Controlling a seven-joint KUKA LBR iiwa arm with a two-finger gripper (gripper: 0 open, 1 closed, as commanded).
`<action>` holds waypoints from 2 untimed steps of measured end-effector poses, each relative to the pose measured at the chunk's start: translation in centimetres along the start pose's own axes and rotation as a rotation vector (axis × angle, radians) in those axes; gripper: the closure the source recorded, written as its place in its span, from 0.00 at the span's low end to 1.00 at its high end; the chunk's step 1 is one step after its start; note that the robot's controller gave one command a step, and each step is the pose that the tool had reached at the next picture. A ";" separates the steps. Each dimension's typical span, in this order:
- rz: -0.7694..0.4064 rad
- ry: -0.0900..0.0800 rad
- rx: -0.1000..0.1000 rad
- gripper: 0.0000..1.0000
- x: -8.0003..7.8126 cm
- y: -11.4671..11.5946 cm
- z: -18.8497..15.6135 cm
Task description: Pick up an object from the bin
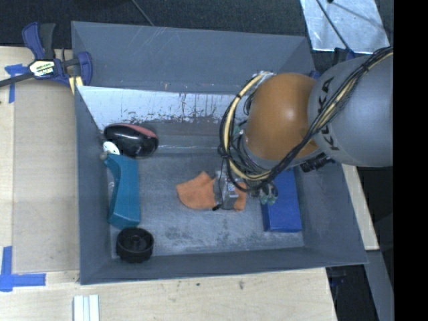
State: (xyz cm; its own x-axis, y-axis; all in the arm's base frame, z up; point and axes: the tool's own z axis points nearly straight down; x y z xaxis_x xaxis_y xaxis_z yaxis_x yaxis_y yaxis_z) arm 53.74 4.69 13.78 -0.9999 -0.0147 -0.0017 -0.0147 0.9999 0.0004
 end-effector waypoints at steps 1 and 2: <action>0.000 0.000 0.000 1.00 0.0 0.0 0.0; 0.012 -0.006 -0.001 1.00 -2.4 -1.4 2.1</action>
Offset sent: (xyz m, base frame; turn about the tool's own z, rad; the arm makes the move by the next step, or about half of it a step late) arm 0.0362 -0.0233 -0.0363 0.0219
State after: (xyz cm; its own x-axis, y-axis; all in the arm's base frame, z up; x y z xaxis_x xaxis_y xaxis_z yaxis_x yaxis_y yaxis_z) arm 56.16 3.32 11.68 -1.0000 -0.0027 -0.0074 -0.0027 1.0000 0.0011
